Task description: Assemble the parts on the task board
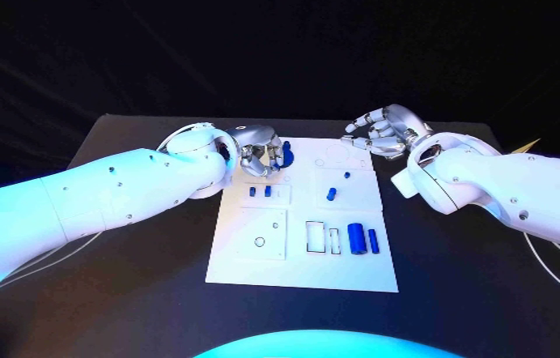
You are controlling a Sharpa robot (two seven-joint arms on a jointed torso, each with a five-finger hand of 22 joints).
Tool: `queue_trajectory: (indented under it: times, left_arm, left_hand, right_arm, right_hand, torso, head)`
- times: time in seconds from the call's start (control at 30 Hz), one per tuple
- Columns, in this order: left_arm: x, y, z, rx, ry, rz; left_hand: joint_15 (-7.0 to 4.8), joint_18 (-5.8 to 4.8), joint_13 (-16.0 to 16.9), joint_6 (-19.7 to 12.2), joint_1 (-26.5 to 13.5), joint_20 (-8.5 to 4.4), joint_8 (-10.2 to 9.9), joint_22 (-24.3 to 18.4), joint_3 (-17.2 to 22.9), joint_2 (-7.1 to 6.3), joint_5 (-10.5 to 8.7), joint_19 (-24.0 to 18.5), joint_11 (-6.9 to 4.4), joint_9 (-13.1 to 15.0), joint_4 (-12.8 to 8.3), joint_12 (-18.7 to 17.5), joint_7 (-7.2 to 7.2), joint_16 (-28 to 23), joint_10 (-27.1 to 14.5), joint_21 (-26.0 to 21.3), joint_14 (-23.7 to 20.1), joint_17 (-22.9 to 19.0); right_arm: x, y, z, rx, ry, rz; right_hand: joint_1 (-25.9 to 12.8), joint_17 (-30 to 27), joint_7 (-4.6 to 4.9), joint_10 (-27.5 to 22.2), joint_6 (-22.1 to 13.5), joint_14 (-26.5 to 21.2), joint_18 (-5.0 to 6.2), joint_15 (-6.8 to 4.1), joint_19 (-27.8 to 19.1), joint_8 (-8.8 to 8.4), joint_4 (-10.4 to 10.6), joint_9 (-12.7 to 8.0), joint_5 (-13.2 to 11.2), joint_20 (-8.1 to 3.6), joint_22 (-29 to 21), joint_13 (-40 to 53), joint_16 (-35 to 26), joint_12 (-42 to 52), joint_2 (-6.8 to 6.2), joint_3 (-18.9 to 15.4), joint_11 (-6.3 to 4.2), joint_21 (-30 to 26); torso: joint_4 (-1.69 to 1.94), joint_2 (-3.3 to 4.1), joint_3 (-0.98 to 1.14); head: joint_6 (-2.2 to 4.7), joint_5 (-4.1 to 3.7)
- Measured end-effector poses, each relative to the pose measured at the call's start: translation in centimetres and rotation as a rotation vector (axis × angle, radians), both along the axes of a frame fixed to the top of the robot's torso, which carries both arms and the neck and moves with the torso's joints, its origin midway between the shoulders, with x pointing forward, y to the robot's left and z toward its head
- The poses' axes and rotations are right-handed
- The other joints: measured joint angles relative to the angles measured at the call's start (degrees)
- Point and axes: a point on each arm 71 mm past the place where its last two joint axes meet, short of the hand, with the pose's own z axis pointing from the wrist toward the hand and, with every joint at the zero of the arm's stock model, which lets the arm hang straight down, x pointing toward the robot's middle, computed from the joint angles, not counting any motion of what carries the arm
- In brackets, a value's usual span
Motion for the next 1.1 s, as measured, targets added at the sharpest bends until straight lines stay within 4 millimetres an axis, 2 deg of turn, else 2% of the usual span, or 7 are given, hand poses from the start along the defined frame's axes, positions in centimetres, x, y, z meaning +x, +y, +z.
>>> queue_trajectory:
  times: [0.17, 0.4, 1.1]
  left_arm:
    - [-0.1, 1.3, 0.3, -0.009, 0.008, 0.024]
    - [0.2, 2.1, 0.2, -0.001, 0.016, 0.047]
    - [0.6, 2.4, -0.9, 0.047, 0.057, 0.067]
  left_hand:
    - [0.0, 0.01, -0.02, 0.2, -0.04, 0.21, -0.13, 0.28, 0.16, -0.04, 0.0, 0.21, -0.1, 0.04, -0.16, -0.34, 0.19, 0.0, 0.18, 0.21, 0.0, 0.04]
    - [0.0, 0.01, -0.03, 0.23, -0.53, 0.21, -0.13, 0.28, 0.16, -0.08, 0.0, 0.2, -0.1, 0.18, -0.16, -0.34, 0.16, 0.0, 0.5, 0.21, 0.0, 0.03]
    - [0.0, 0.01, -0.03, 0.39, -0.54, 0.2, -0.28, 0.2, 0.15, -0.09, -0.01, 0.2, -0.09, 0.14, -0.15, -0.58, -0.01, 0.0, 0.49, 0.2, 0.0, -0.18]
  right_arm:
    - [0.0, -0.1, 0.0, 0.0, 0.0, -0.001]
    - [0.0, -0.1, 0.0, 0.0, 0.0, -0.001]
    - [0.0, 0.0, 0.0, 0.0, -0.001, -0.001]
  right_hand:
    - [0.0, 0.0, 0.0, 0.0, 0.0, 0.0, 0.0, 0.0, 0.0, 0.0, 0.0, 0.0, 0.0, 0.0, 0.0, -0.01, 0.0, 0.0, 0.0, 0.0, 0.0, 0.0]
    - [0.0, 0.0, 0.0, 0.0, 0.0, 0.0, 0.0, 0.0, 0.0, 0.0, 0.0, -0.01, 0.0, 0.0, -0.01, -0.01, 0.0, 0.0, 0.0, 0.0, 0.0, 0.0]
    - [0.0, 0.0, 0.0, 0.0, 0.0, 0.0, 0.0, 0.0, 0.0, -0.01, 0.0, 0.04, 0.0, 0.0, -0.02, -0.02, 0.0, 0.0, 0.0, 0.0, 0.0, 0.0]
  torso:
    - [0.05, 0.01, 0.0]
    - [0.07, 0.08, -0.06]
    - [-0.09, 0.12, -0.04]
  head:
    - [0.03, -0.01]
    - [-0.06, 0.21]
    - [-0.36, 0.82]
